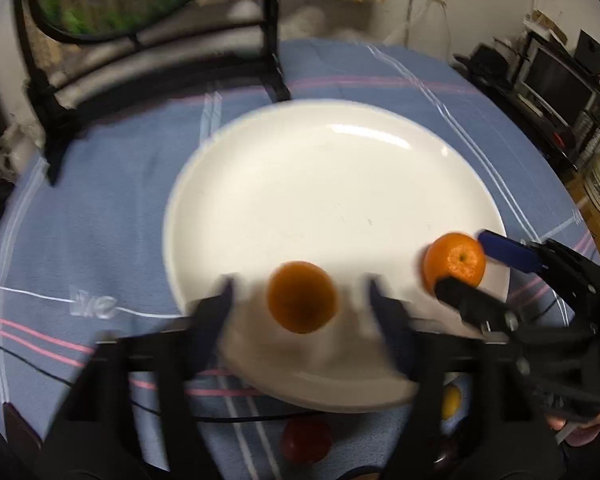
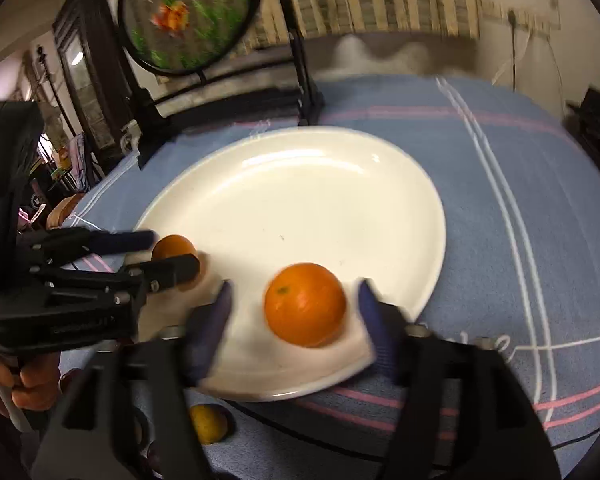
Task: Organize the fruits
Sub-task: 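Carry both oranges to the white plate and release them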
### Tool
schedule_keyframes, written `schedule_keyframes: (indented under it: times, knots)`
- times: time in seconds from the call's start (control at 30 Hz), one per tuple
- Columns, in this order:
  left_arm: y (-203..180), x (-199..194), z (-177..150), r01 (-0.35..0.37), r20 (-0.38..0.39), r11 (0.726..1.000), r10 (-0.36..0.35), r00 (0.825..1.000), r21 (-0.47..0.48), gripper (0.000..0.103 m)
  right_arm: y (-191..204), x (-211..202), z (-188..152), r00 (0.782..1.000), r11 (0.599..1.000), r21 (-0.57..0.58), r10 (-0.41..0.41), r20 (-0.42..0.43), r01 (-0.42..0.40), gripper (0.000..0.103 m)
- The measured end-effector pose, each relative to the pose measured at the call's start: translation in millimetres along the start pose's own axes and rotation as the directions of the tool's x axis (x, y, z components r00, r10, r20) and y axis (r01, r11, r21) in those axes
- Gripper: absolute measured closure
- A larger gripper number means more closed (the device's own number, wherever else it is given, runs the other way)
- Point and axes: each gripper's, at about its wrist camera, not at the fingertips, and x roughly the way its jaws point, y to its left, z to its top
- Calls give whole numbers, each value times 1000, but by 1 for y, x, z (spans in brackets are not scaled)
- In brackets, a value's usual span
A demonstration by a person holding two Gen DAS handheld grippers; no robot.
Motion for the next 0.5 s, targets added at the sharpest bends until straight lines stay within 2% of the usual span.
schedule_keyframes:
  times: [0.03, 0.07, 0.17, 0.23, 0.37, 0.5]
  knots:
    - [1, -15, -2, -32, 58, 999, 32, 998, -3, 16, 3, -5, 0, 1000, 1000, -12, -13, 12, 13, 32]
    - [2, -25, -4, -38, 84, 999, 38, 996, 0, 14, 7, -11, 0, 1000, 999, -33, -7, 13, 8, 32]
    - [7, -58, -23, -45, 143, 999, 47, 989, -15, 4, 15, -31, -8, 999, 999, -49, 11, 33, -9, 32]
    - [13, -78, -46, -55, 179, 998, 62, 982, -42, 2, 21, -44, -18, 999, 998, -54, 38, 34, -36, 32]
    - [23, -101, -97, -56, 182, 996, 67, 981, -65, 2, 35, -72, -49, 998, 993, -107, 47, 40, -42, 32]
    - [38, -117, -150, 27, 185, 993, -4, 983, -119, 2, 54, -98, -87, 998, 979, -201, 39, 53, -28, 32]
